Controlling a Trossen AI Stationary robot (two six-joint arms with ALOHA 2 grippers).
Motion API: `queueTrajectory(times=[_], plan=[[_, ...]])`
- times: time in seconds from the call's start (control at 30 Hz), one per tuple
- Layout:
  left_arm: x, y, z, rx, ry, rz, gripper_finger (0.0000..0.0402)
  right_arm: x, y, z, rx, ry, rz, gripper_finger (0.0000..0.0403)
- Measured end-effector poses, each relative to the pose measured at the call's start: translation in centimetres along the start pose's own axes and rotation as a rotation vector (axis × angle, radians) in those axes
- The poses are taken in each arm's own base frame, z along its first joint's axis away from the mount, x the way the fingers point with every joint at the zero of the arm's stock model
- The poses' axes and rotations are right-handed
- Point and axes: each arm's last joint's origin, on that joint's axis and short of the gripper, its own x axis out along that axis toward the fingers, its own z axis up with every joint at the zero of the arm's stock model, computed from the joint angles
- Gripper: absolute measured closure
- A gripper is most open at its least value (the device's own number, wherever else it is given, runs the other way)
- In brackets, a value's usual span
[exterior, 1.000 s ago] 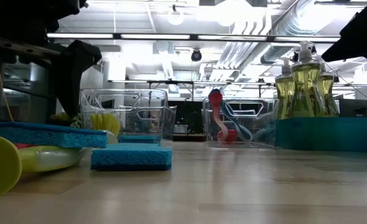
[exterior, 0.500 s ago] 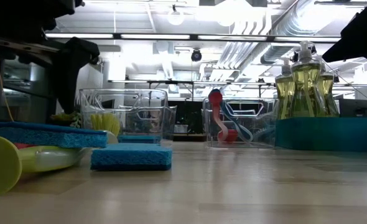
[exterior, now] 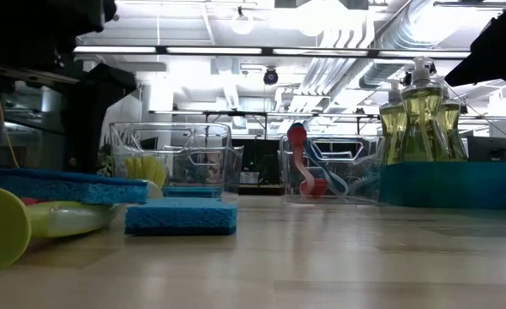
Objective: Pick & Place Kitchen Sink Supplies
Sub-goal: Put the left blue dishwashing sponge into the left transparent bin
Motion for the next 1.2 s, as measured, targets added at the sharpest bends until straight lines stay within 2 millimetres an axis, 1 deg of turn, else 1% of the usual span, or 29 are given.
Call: queueTrajectory(times=[0.3,0.67,0.77,1.0,1.2], plan=[[0.1,0.0,-0.2,0.001,0.024,-0.006,0.0041,0.0,0.0,0.0,0.007,0.005,0.006,0.0167],[0.1,0.2,-0.1,0.001,0.008,0.063,0.0041,0.0,0.0,0.0,0.009,0.005,0.006,0.0167],[0.5,0.2,-0.2,0.003,0.02,0.066,0.0041,0.0,0.0,0.0,0.009,0.005,0.006,0.0167],[2.3,-0.1,-0.5,0.013,0.077,0.071,0.0041,0.0,0.0,0.0,0.009,0.005,0.006,0.0167],[2.6,-0.1,-0.5,0.013,0.083,0.075,0.0042,0.0,0.0,0.0,0.01,0.005,0.007,0.0167]])
